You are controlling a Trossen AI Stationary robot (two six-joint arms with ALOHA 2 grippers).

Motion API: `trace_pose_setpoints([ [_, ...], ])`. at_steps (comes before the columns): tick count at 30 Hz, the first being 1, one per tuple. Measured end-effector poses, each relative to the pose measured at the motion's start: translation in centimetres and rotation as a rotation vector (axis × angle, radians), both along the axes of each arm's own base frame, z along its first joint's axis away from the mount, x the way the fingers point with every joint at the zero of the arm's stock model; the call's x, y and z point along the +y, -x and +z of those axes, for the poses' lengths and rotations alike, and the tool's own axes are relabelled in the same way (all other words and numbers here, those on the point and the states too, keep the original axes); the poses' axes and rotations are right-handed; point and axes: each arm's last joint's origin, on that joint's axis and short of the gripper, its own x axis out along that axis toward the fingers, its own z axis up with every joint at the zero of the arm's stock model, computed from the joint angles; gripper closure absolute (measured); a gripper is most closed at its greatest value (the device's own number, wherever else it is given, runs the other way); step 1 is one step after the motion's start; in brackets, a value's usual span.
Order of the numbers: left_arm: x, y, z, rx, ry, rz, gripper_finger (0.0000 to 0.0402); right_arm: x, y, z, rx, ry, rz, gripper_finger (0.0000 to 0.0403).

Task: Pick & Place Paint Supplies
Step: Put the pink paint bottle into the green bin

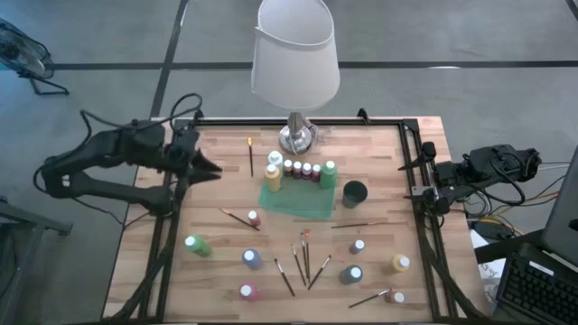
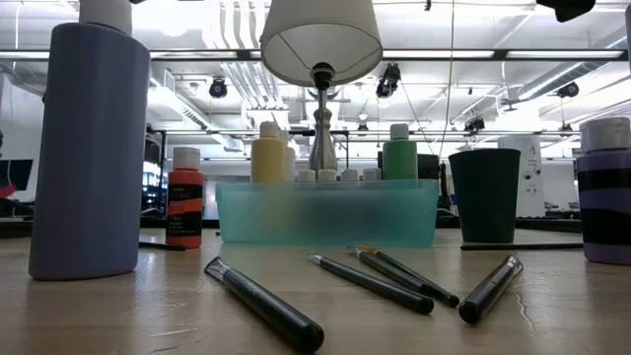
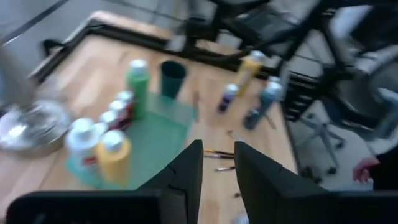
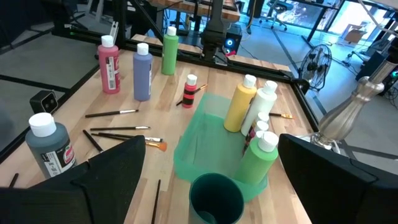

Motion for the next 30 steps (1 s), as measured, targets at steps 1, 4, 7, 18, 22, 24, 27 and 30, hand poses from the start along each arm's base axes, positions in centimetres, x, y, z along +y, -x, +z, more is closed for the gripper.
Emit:
trace_pose_setpoints([
  [1, -0.3, -0.1, 0.1, -0.016, -0.001, -0.027, 0.0307, 0.0, 0.0, 0.0, 0.000, 0.000, 0.000, 0.0039],
  [4, -1.3, -0.1, 0.3, -0.042, -0.041, -0.131, 0.0311, 0.0, 0.0, 0.0, 0.000, 0.000, 0.000, 0.0039],
  [7, -2.1, -0.2, 0.4, -0.060, -0.111, -0.219, 0.0318, 0.0, 0.0, 0.0, 0.000, 0.000, 0.000, 0.0039],
  [18, -4.9, -2.0, 0.0, -0.085, -0.229, -0.455, 0.0354, 0.0, 0.0, 0.0, 0.000, 0.000, 0.000, 0.0039],
  [22, -6.0, -3.1, -0.5, -0.057, -0.229, -0.506, 0.0362, 0.0, 0.0, 0.0, 0.000, 0.000, 0.000, 0.0039],
  [24, -6.6, -3.6, -0.7, -0.050, -0.231, -0.529, 0.0363, 0.0, 0.0, 0.0, 0.000, 0.000, 0.000, 0.0039],
  [27, -7.5, -4.2, -1.0, -0.047, -0.258, -0.579, 0.0363, 0.0, 0.0, 0.0, 0.000, 0.000, 0.000, 0.0039],
  [30, -8.5, -4.6, -1.4, -0.042, -0.296, -0.642, 0.0363, 0.0, 0.0, 0.0, 0.000, 0.000, 0.000, 0.0039],
])
